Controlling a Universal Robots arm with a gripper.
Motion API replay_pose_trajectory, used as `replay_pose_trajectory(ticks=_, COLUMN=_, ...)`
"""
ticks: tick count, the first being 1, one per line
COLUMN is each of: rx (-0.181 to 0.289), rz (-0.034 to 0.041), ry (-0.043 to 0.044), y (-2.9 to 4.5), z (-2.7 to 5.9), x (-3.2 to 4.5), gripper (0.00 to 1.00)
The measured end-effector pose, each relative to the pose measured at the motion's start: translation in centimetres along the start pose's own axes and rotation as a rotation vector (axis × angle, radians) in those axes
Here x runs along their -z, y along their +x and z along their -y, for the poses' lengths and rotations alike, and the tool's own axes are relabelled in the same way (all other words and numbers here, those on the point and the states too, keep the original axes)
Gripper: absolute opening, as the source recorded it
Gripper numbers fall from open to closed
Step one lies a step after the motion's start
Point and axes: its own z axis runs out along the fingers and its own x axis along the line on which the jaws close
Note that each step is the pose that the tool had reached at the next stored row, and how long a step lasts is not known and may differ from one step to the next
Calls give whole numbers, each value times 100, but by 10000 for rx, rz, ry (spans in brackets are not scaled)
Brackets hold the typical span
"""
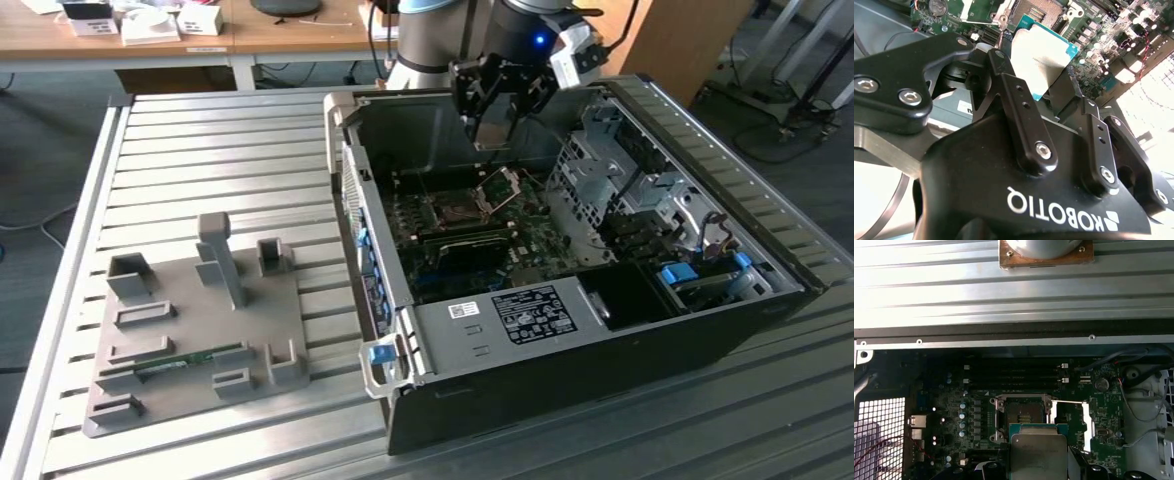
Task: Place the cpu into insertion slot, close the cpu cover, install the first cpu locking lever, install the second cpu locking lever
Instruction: 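Place the cpu into insertion slot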
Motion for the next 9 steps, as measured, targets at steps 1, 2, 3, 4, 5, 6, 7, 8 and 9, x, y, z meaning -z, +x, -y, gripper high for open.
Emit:
replay_pose_trajectory(ticks=1, rx=0, rz=1, ry=-1, y=0, z=0, x=-4, gripper=54)
replay_pose_trajectory(ticks=2, rx=0, rz=0, ry=-1, y=0, z=1, x=-7, gripper=54)
replay_pose_trajectory(ticks=3, rx=0, rz=0, ry=1, y=0, z=1, x=-8, gripper=54)
replay_pose_trajectory(ticks=4, rx=0, rz=0, ry=1, y=0, z=1, x=-14, gripper=54)
replay_pose_trajectory(ticks=5, rx=0, rz=0, ry=0, y=0, z=2, x=-20, gripper=54)
replay_pose_trajectory(ticks=6, rx=0, rz=0, ry=0, y=-1, z=2, x=-20, gripper=54)
replay_pose_trajectory(ticks=7, rx=0, rz=0, ry=0, y=-1, z=2, x=-22, gripper=54)
replay_pose_trajectory(ticks=8, rx=0, rz=1, ry=-2, y=-1, z=2, x=-25, gripper=54)
replay_pose_trajectory(ticks=9, rx=0, rz=1, ry=-2, y=-1, z=2, x=-29, gripper=54)
